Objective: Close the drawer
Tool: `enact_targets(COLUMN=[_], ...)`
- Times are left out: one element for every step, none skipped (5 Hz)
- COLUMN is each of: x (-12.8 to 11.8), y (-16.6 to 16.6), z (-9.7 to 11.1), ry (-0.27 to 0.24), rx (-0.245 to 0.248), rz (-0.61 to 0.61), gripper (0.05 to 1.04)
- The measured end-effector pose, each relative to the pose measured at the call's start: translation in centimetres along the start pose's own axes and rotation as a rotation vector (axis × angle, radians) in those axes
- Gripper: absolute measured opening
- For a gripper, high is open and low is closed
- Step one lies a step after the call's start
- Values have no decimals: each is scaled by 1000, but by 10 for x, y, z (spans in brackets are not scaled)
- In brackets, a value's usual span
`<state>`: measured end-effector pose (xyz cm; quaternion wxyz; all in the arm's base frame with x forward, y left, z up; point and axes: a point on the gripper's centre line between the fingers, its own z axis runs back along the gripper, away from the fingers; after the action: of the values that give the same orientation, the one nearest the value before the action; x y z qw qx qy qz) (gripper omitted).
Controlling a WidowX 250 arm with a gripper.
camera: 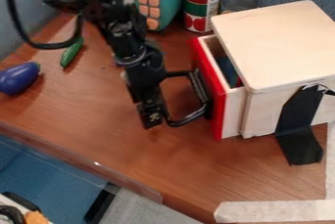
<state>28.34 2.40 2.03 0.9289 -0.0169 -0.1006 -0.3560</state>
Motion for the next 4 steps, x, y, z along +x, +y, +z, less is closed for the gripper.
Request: enact_targets(x=[14,22,28,21], y=[-2,-3,-4,-1], z=[-1,-4,-2,0], ry=[-15,-22,-36,-39], rx=[-4,-20,-40,-68], rz=[0,1,14,14], gripper=[1001,1001,1001,1001])
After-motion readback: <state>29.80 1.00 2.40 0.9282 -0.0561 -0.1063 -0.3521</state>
